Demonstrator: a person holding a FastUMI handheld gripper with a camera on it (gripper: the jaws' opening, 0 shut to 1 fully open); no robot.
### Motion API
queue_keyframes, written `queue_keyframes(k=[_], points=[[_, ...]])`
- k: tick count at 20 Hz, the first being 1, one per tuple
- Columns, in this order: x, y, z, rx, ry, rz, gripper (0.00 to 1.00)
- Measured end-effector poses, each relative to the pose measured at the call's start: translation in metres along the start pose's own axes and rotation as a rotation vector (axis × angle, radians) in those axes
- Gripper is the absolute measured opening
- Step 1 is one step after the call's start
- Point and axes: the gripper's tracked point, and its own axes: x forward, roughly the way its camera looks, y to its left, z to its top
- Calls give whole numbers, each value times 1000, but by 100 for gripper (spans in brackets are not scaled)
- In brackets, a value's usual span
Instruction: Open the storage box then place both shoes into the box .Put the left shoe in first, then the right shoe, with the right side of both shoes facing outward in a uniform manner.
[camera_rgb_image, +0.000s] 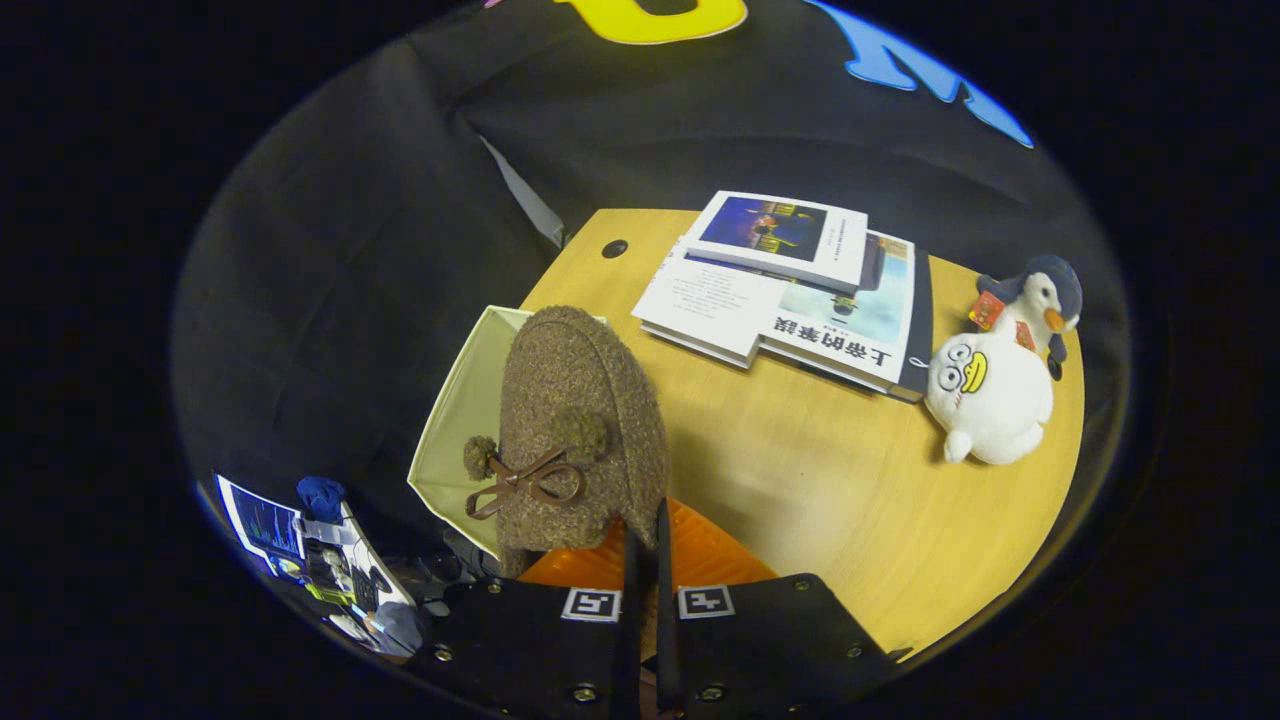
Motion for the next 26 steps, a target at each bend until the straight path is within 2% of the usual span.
queue_keyframes(k=[9,17,19,21,23,24,26], points=[[48,78,39,-122,72,-12,7],[73,118,50,-112,107,-10,7],[72,131,54,-116,91,34,10],[70,131,61,-141,62,40,45],[78,124,62,-167,22,12,81],[58,123,70,-169,1,13,99],[48,121,73,-162,-32,22,99]])
